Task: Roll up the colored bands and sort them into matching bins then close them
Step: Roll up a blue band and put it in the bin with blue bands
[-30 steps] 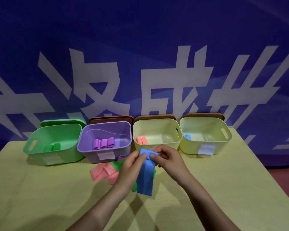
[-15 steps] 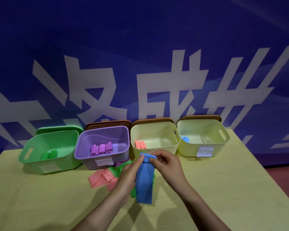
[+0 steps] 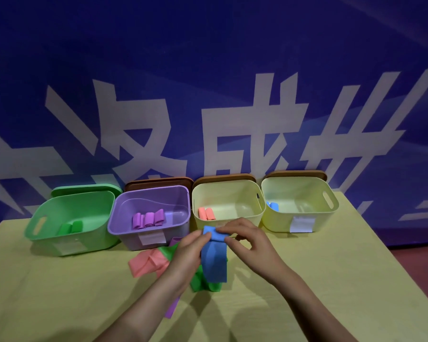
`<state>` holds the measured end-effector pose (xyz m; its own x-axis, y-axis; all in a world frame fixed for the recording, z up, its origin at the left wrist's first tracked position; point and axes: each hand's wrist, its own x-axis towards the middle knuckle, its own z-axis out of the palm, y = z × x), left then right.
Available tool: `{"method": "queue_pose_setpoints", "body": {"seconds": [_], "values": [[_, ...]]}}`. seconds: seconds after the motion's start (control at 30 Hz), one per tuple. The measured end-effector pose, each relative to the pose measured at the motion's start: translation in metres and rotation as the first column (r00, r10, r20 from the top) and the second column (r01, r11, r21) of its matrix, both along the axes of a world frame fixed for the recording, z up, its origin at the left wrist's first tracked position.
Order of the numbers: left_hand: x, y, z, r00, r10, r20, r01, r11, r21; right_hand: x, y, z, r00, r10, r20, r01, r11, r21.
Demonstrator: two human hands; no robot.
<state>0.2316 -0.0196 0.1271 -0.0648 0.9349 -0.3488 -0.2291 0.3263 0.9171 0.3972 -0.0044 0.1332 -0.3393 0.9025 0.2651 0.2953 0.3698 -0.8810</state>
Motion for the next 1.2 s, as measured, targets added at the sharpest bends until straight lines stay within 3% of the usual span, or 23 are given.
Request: {"method": "queue_pose_setpoints", "body": {"seconds": [0.17, 0.37, 0.5, 0.6, 0.67, 0.77, 0.9, 1.07, 1.2], "values": [[0.006, -0.008, 0.001, 0.954, -0.023, -0.299, 0.078, 0.981, 0.175, -0.014, -0.004, -0.003, 0.983, -0.152, -0.102, 0.125, 0.964, -0.233], [0.008, -0.018, -0.005, 0.864, 0.126, -0.487, 0.071, 0.928, 0.367, -0.025, -0.013, -0.008, 0.977, -0.197, -0.085, 0.190, 0.978, -0.085], [0.003, -0.018, 0.000, 0.942, 0.053, -0.332, 0.067, 0.938, 0.341, -0.025, -0.013, -0.009, 0.981, -0.179, -0.073, 0.177, 0.984, -0.036], [-0.003, -0.017, -0.003, 0.997, 0.024, -0.072, -0.010, 0.981, 0.191, -0.026, -0.011, -0.006, 0.975, -0.179, -0.129, 0.173, 0.983, -0.058], [-0.004, -0.018, -0.005, 1.000, 0.021, 0.022, -0.023, 0.995, 0.100, -0.028, -0.009, -0.004, 0.969, -0.203, -0.141, 0.196, 0.978, -0.064], [-0.002, -0.019, -0.003, 0.999, 0.017, 0.045, -0.019, 0.999, 0.038, -0.028, -0.007, 0.002, 0.974, -0.201, -0.108, 0.205, 0.978, 0.027], [-0.001, -0.018, 0.002, 0.991, 0.048, 0.127, -0.058, 0.995, 0.078, -0.024, -0.005, 0.007, 0.993, -0.114, 0.026, 0.105, 0.971, 0.216], [0.001, -0.018, 0.003, 0.996, 0.042, 0.073, -0.050, 0.991, 0.122, -0.018, 0.000, 0.013, 0.989, -0.025, 0.147, -0.015, 0.964, 0.264], [-0.003, -0.016, 0.002, 0.997, 0.059, 0.045, -0.064, 0.989, 0.137, -0.014, -0.001, 0.016, 0.992, 0.041, 0.123, -0.068, 0.972, 0.227]]}}
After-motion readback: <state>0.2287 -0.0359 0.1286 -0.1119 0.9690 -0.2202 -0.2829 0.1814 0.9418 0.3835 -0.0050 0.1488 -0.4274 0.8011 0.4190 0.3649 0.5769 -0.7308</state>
